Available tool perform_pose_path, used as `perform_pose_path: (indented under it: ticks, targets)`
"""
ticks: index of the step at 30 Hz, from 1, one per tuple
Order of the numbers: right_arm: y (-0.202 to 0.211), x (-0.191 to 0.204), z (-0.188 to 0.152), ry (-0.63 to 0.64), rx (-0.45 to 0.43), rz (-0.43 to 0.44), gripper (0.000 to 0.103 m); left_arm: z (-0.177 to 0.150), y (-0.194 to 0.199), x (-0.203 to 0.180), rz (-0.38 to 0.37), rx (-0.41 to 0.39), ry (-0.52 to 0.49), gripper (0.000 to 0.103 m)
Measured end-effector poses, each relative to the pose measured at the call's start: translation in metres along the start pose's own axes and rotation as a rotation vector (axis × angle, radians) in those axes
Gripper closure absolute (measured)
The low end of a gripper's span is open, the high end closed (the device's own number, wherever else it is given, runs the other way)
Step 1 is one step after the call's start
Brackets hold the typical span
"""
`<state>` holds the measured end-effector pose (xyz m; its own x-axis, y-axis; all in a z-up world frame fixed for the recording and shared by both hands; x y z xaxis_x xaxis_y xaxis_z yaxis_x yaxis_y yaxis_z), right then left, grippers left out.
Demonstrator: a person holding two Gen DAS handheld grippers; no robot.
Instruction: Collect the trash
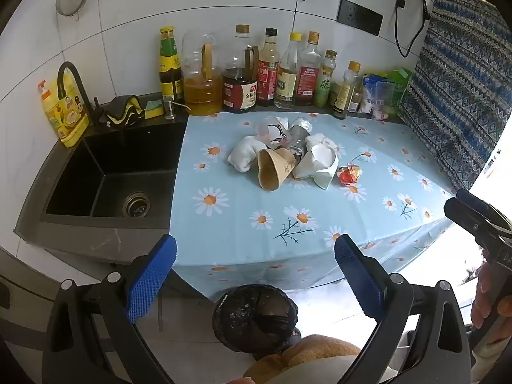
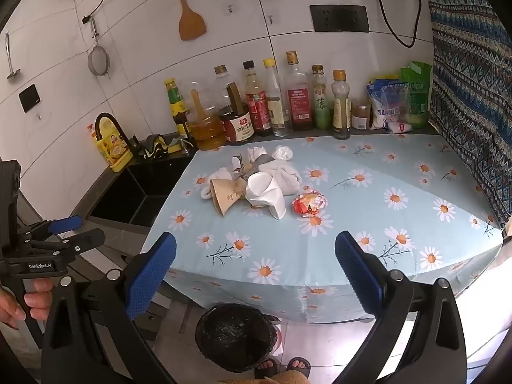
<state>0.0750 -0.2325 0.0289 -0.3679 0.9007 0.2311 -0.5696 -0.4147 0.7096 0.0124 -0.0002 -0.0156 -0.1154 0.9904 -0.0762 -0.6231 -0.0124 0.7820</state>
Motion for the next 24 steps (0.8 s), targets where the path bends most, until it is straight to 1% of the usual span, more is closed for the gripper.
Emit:
perform_pose_path:
  ticks: [8, 12, 13, 15, 16, 17, 24]
  targets:
    - [0.000, 0.002, -0.002, 0.008, -0.001, -0.001, 0.004, 0.000, 0.001, -0.002, -0.015, -0.006, 0.019, 0.007]
    - [0.005, 0.000, -0.003, -0.001, -0.004, 0.005, 0.004, -0.008, 0.001, -0.002, -0.019, -0.013, 0.015, 0.007]
    - [0.000, 0.000, -0.004, 0.001, 0.002, -0.003, 0.004, -0.009, 0.001, -0.003, -0.020, -0.015, 0.016, 0.007]
    - [0.001, -0.003, -0.005, 0.001, 0.001, -0.002, 0.004, -0.011, 0.001, -0.006, -0.024, -0.014, 0.015, 0.007]
    - [0.001, -0.004, -0.005, 0.000, 0.001, -0.004, 0.004, -0.003, 0.000, -0.003, -0.025, -0.007, 0.015, 0.007]
    - [0.000, -0.003, -0.004, 0.001, 0.004, -0.008, 0.004, -0.002, 0.000, -0.001, -0.027, -0.004, 0.014, 0.007]
    - [-0.001, 0.000, -0.002, 0.006, 0.001, -0.010, 0.004, -0.001, 0.000, -0.004, -0.027, -0.005, 0.015, 0.007]
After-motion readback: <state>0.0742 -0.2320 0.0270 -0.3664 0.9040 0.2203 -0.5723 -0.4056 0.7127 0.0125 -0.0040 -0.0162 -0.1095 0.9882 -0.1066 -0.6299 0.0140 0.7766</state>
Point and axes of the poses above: each gripper's, at about its wrist camera, not at the fingertips, and y roughly against the way its jaws point, x to its left, z to its top, the point moved 2 cm from there along -y, roughly the way its jaws point, and after that the axes turned 2 degrees about y, right-handed, at the moved point
